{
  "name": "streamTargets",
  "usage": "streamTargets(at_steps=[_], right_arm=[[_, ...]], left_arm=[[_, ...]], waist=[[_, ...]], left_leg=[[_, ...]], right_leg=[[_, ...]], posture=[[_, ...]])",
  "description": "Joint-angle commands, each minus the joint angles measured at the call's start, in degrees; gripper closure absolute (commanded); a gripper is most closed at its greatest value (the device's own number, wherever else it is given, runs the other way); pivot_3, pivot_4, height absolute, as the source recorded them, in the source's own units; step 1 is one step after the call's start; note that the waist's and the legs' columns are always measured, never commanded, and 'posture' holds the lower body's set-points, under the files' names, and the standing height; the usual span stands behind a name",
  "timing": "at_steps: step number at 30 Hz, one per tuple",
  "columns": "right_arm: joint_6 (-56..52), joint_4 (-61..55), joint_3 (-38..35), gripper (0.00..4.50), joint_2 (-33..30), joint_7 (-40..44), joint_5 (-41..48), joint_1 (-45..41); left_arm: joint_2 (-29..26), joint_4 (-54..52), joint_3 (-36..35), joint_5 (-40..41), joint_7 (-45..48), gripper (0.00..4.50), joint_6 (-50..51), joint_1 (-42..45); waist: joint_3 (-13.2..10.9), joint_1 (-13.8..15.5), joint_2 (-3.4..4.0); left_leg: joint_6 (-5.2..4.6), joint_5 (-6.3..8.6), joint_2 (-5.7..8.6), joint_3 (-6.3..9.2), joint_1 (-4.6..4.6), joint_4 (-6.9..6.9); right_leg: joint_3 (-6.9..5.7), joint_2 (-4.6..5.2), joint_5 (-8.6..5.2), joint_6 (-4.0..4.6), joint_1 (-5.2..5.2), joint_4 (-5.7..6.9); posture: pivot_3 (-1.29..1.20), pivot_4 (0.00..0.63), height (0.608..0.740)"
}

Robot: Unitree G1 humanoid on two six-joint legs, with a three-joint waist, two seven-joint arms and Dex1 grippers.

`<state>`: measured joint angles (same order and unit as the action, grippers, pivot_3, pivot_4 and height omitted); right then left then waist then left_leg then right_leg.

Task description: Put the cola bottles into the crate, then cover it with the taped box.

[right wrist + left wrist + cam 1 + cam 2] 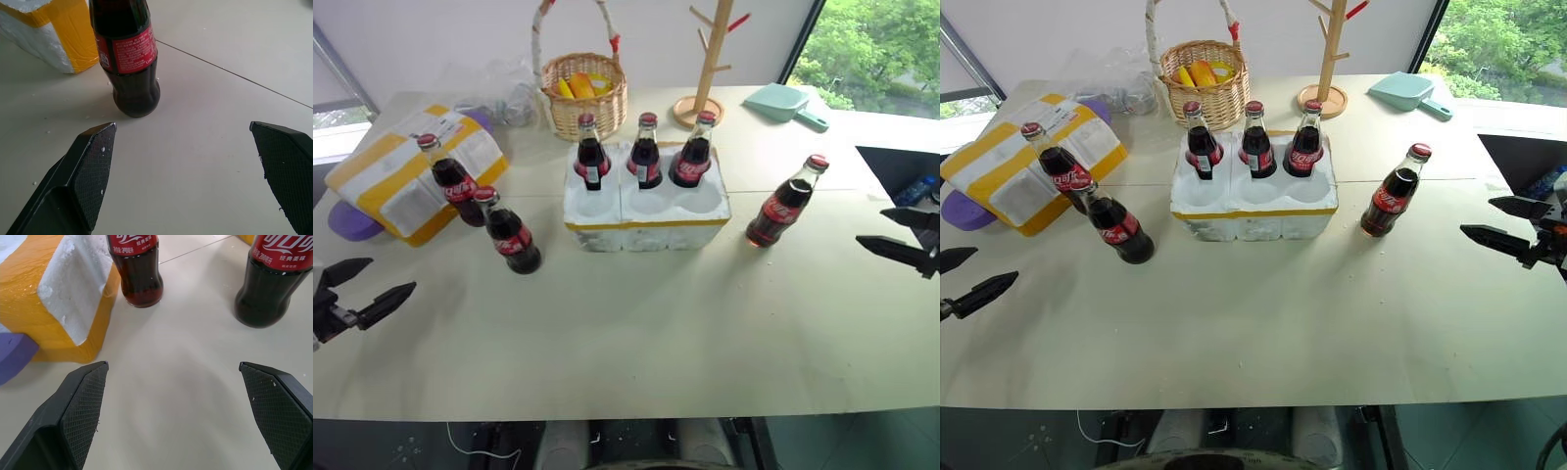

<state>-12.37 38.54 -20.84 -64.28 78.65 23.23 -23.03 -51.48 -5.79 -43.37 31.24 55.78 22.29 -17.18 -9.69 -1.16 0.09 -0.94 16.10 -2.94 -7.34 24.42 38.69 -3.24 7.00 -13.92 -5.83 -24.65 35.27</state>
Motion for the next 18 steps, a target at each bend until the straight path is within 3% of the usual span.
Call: streamTargets(at_steps=[1,18], right_arm=[[0.8,0.0,-1.7,0.00,-0.8,0.4,0.6,-0.2],[-0.5,0.7,-1.8,0.00,-1.3,0.0,0.5,-0.5]], left_arm=[[0.0,-1.2,0.5,-0.5,0.2,0.01,-0.4,0.1],[-0.4,-1.6,2.2,1.4,0.4,0.01,4.7,3.8]], waist=[[0.0,0.0,0.00],[0.0,0.0,0.00]], left_leg=[[0.00,0.00,0.00,0.00,0.00,0.00],[-0.01,-0.01,0.05,-0.15,-0.02,0.16]], right_leg=[[0.00,0.00,0.00,0.00,0.01,0.00],[0.00,-0.09,0.02,-0.03,0.10,0.11]], posture=[[0.00,0.150,0.740],[0.00,0.150,0.740]])
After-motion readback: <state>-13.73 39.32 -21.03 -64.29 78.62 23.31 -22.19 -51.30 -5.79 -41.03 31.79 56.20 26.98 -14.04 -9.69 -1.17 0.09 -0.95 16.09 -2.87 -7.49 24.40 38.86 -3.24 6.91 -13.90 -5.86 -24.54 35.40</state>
